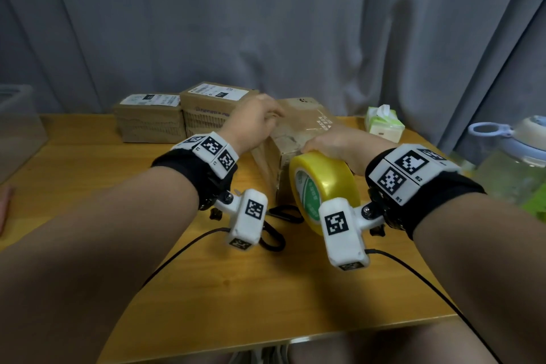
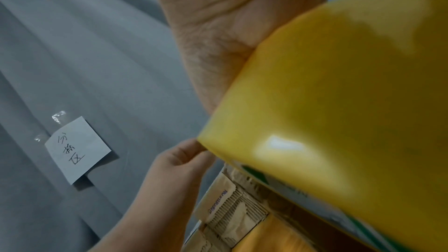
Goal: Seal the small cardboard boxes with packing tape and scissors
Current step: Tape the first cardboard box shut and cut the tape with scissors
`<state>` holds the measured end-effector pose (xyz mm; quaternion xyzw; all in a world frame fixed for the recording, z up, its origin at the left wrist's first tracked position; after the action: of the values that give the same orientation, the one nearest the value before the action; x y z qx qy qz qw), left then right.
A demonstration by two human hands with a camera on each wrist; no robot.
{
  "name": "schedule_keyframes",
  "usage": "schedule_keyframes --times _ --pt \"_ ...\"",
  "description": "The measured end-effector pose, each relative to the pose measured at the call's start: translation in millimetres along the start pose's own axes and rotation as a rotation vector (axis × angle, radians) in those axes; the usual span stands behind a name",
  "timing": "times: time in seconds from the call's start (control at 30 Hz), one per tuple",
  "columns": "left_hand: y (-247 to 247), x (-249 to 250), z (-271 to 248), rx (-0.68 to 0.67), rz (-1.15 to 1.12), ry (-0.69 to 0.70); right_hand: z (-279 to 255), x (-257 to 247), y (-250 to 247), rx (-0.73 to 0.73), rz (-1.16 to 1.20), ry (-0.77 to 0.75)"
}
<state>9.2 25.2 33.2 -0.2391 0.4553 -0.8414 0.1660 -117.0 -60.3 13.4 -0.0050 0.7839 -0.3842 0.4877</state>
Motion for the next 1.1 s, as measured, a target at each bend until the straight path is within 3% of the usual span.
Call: schedule_keyframes --times 0.1,0.2,0.37,0.53,0.6,0.73,0.87,0.9,0.97,1.03,1.1 --pt "9.1 22.5 -20.8 -0.187 0.009 0.172 0.2 0.8 0.8 0.017 0.064 -0.014" --pt "28.6 19.7 -35.6 -0.328 0.131 0.22 0.4 2.2 5.3 0.005 0.107 -0.024" --pt "44.3 5.6 -25.2 -0.417 0.271 0.134 1.5 4.5 7.1 0.009 0.153 -0.025" --pt "55.3 -11.8 -12.7 -0.568 0.223 -0.042 2.2 6.7 11.1 -0.022 0.287 -0.002" --pt "55.6 -15.7 -7.9 -0.601 0.222 -0.05 7.6 7.2 17.4 -0.035 0.365 0.015" --pt "43.2 -4.5 -6.1 -0.516 0.13 -0.036 15.9 8.0 27.5 -0.057 0.51 0.018" --pt "9.4 -12.9 -18.6 -0.283 -0.063 -0.246 18.7 7.9 33.8 -0.076 0.534 0.03" --pt "6.8 -18.9 -27.3 -0.3 -0.148 -0.355 18.4 6.8 36.4 -0.083 0.539 0.031" --pt "14.8 -20.4 -52.7 -0.464 -0.416 -0.572 15.8 1.6 41.7 -0.082 0.59 0.028" --pt "18.5 -8.7 -73.2 -0.565 -0.611 -0.627 9.3 -5.3 48.5 -0.118 0.686 0.033" --pt "12.1 -9.0 -76.2 -0.483 -0.636 -0.614 4.8 -13.1 51.5 -0.177 0.6 0.032"
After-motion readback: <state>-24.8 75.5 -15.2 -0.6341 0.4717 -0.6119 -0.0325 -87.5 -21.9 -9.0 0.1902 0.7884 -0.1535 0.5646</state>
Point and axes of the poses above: each hand's wrist, its own z-axis towards the middle knuckle, its own y-axis out of the palm, x = y × z, the point moved 8 cm from there along z, towards the middle knuckle, and after that the axes turned 13 degrees about z, right-handed, at the moved point
